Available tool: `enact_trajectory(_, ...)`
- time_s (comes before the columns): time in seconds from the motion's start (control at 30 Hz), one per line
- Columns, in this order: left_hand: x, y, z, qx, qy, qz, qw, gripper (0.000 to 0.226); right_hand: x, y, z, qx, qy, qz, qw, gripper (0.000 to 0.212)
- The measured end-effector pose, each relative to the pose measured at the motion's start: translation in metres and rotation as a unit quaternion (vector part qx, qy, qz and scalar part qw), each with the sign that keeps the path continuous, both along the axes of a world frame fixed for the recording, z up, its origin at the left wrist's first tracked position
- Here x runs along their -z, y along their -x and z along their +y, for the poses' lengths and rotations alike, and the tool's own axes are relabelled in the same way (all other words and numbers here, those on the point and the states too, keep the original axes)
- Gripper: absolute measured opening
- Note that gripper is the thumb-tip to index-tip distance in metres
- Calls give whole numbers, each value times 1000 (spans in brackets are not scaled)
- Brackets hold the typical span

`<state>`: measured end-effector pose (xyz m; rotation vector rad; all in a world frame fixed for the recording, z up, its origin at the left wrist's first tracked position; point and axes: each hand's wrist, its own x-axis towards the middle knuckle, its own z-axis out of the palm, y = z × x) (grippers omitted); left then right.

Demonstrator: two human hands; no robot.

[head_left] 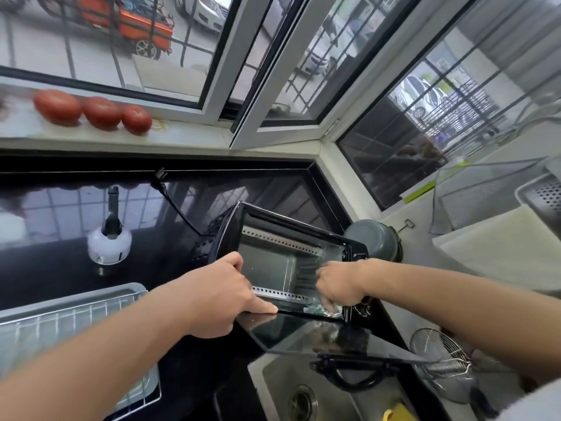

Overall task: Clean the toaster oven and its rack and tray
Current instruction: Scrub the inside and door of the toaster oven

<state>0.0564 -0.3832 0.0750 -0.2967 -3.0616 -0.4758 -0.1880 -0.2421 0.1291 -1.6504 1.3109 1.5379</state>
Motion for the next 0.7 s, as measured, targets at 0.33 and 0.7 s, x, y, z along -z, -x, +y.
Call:
enact_trajectory(0.33, 5, 1, -2, 8, 0, 6, 1000, 63, 9, -16, 9, -51, 31, 54, 997, 23)
enact_trajectory(0.7, 10, 1, 1, 29, 45, -7, 999, 68, -12, -30, -6, 354, 386, 51, 851, 37)
